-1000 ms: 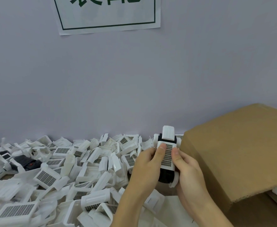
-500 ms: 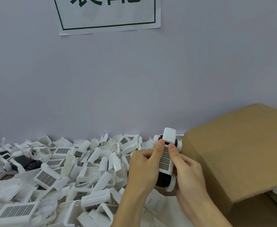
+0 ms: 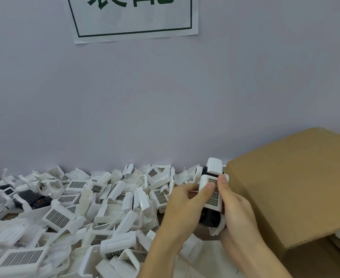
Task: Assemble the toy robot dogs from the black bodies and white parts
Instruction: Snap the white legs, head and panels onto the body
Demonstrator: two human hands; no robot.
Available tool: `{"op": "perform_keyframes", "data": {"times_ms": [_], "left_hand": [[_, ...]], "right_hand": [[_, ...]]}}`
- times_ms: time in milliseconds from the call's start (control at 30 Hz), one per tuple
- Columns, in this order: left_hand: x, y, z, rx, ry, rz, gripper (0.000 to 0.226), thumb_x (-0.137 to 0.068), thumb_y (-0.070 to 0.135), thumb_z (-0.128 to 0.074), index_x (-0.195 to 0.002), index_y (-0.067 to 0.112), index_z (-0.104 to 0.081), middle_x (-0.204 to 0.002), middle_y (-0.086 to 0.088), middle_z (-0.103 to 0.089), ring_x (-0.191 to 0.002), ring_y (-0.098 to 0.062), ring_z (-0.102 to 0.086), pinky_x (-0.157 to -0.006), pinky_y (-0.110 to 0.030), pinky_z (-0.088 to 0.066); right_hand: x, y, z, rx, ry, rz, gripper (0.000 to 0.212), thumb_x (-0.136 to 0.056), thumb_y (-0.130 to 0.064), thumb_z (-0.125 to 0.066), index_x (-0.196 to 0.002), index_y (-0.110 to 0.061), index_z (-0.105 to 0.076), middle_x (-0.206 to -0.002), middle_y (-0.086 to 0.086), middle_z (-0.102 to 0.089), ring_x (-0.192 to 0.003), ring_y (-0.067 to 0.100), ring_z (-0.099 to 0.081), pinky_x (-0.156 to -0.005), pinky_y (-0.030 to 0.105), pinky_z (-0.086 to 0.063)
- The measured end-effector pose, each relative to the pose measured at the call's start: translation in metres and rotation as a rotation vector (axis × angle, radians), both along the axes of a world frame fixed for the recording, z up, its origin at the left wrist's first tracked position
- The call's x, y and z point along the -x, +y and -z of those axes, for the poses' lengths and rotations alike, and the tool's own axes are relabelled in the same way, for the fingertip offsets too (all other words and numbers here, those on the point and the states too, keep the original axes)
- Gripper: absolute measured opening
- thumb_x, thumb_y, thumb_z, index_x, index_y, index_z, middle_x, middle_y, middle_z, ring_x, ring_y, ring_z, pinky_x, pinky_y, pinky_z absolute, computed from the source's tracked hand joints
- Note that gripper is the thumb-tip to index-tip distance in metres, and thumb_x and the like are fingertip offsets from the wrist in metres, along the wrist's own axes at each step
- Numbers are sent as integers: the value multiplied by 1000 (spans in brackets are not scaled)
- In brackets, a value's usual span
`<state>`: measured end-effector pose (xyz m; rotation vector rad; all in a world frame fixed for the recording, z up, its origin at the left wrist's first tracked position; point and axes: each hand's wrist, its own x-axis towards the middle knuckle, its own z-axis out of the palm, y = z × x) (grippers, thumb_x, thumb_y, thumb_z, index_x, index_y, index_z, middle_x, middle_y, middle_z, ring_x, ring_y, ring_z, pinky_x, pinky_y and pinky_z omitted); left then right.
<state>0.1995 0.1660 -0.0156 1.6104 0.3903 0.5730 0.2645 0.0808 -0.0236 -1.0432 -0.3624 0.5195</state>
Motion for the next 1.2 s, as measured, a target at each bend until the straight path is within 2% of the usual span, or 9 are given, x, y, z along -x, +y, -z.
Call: {"op": "perform_keyframes", "data": {"times_ms": [133, 300, 433, 600, 700, 900, 1067, 1133, 1200], "left_hand": [[-2, 1, 0, 36, -25, -48, 28, -97, 41, -64, -90, 19, -80, -85, -2, -79, -80, -13, -76, -66, -19, -54], [-1, 1, -1, 68, -64, -43, 26, -96, 42, -66, -96, 21, -81, -92, -6, -79, -90, -19, -76, -79, -32, -59], [-1, 2, -1, 62, -85, -32, 23, -99, 34, -64, -99, 18, -81, -93, -8, -79, -93, -23, -75, -87, -39, -59], [0, 2, -1, 45, -97, -52, 24, -101, 28, -61, -93, 21, -82, -90, -7, -79, -91, -23, -76, -86, -38, -59], [1, 4, -1, 34, -116, -59, 22, -100, 26, -62, -93, 24, -83, -89, -7, -79, -91, -24, -76, -87, -41, -59], [-4, 4, 1, 115, -94, -99, 25, -97, 32, -65, -85, 20, -83, -82, -6, -78, -78, -19, -75, -70, -30, -59], [-4, 7, 1, 246, -98, -40, 25, -99, 29, -62, -88, 21, -84, -92, -9, -80, -90, -23, -76, -87, -41, -60], [-1, 9, 1, 230, -117, 14, 17, -94, 24, -68, -100, 16, -81, -101, -11, -79, -100, -27, -75, -97, -47, -57], [1, 10, 2, 189, -121, 63, 29, -88, 27, -68, -112, 15, -78, -109, -11, -77, -108, -28, -72, -103, -51, -52]], "right_hand": [[-3, -2, -1, 14, -9, -51, 44, -75, -45, -66, -95, -8, -81, -98, 24, -76, -90, 34, -76, -62, 36, -60], [-4, -3, 0, 48, -69, -66, 51, -80, -44, -64, -104, -1, -77, -100, 23, -76, -96, 36, -75, -70, 40, -61], [-5, -5, -1, 62, -81, -72, 49, -79, -45, -65, -96, -1, -79, -96, 24, -76, -91, 37, -75, -65, 37, -61], [-4, -1, 2, 85, -116, -10, 47, -76, -47, -66, -86, -4, -81, -91, 22, -77, -88, 36, -76, -78, 45, -60], [-3, 0, 3, 78, -107, -10, 45, -76, -45, -66, -85, -4, -81, -90, 22, -77, -88, 35, -76, -74, 42, -60], [-2, 0, 7, 107, -116, -42, 43, -81, -50, -64, -85, -12, -82, -88, 18, -78, -85, 31, -77, -71, 39, -60], [-3, -1, 4, 45, -124, -84, 35, -77, -44, -65, -94, -19, -82, -97, 14, -78, -95, 26, -76, -82, 40, -58], [-4, -2, 3, 26, -128, -72, 36, -74, -44, -66, -97, -22, -82, -100, 13, -78, -97, 26, -75, -83, 41, -56], [-6, -3, 4, 10, -116, -61, 41, -73, -45, -66, -101, -20, -81, -102, 16, -77, -98, 30, -75, -84, 43, -56]]}}
